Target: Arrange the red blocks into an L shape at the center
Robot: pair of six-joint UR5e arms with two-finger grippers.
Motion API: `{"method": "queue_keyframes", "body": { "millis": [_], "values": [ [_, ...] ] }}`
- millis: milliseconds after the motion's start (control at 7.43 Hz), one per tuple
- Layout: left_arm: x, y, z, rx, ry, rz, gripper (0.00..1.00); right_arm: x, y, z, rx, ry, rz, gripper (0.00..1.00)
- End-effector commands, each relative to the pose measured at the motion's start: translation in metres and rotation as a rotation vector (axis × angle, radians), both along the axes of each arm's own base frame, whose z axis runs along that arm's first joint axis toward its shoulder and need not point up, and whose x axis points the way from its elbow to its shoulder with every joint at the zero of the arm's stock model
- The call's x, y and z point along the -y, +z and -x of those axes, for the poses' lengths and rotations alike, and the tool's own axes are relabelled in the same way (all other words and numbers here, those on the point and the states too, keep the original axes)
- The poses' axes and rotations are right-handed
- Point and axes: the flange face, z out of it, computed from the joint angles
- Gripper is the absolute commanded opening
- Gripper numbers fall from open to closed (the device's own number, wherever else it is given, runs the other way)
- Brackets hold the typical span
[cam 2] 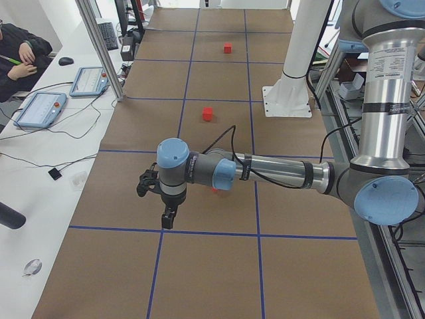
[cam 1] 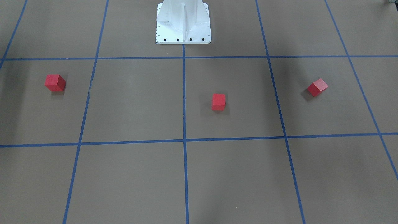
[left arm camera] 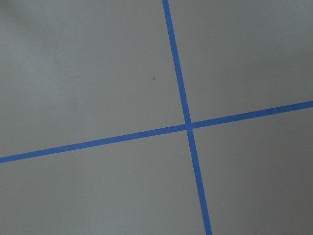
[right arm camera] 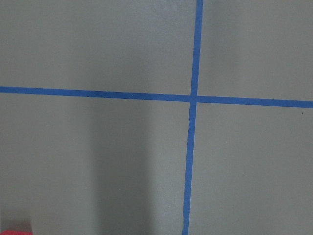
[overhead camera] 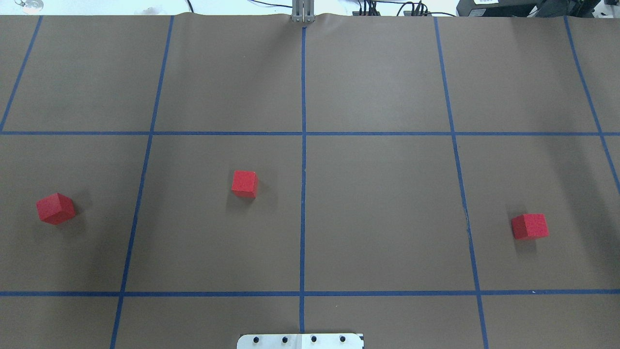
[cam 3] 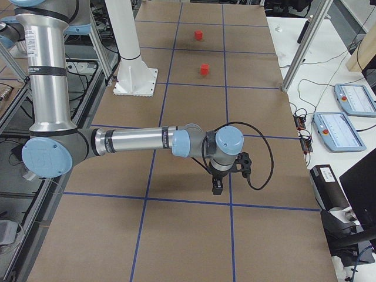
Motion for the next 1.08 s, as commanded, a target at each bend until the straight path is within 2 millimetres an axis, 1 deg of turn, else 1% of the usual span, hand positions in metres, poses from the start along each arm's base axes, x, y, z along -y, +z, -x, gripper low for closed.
{"method": "queue_keyframes", "body": {
  "millis": [0, 135, 269, 404, 538, 673, 807, 942],
  "values": [
    [-0.001, 0.002, -0.001, -0.015, 0.003, 0.006, 1.00, 0.001, -0.002, 0.000, -0.001, 0.001, -0.004, 0.99],
    [-0.001, 0.004, -0.001, -0.015, 0.003, 0.008, 1.00, 0.001, -0.002, 0.000, -0.001, 0.001, -0.004, 0.99],
    [-0.007, 0.006, 0.001, -0.015, 0.000, 0.012, 1.00, 0.002, -0.003, 0.000, -0.001, 0.001, -0.006, 0.99],
    [-0.009, 0.013, 0.001, -0.014, 0.000, 0.026, 1.00, 0.002, -0.004, 0.000, -0.001, 0.001, -0.007, 0.99],
    [-0.007, 0.015, 0.000, -0.011, -0.002, 0.033, 1.00, 0.003, -0.005, 0.000, 0.001, 0.001, -0.009, 0.99],
    [-0.002, 0.009, -0.001, -0.014, -0.002, 0.021, 1.00, 0.003, -0.005, 0.000, 0.001, 0.001, -0.010, 0.99],
    [-0.003, 0.007, -0.001, -0.017, -0.001, 0.019, 1.00, 0.003, -0.006, 0.000, 0.001, 0.001, -0.013, 0.99],
    [0.004, -0.001, -0.002, -0.017, -0.003, 0.000, 1.00, 0.005, -0.009, 0.000, 0.001, 0.001, -0.018, 0.99]
  ]
}}
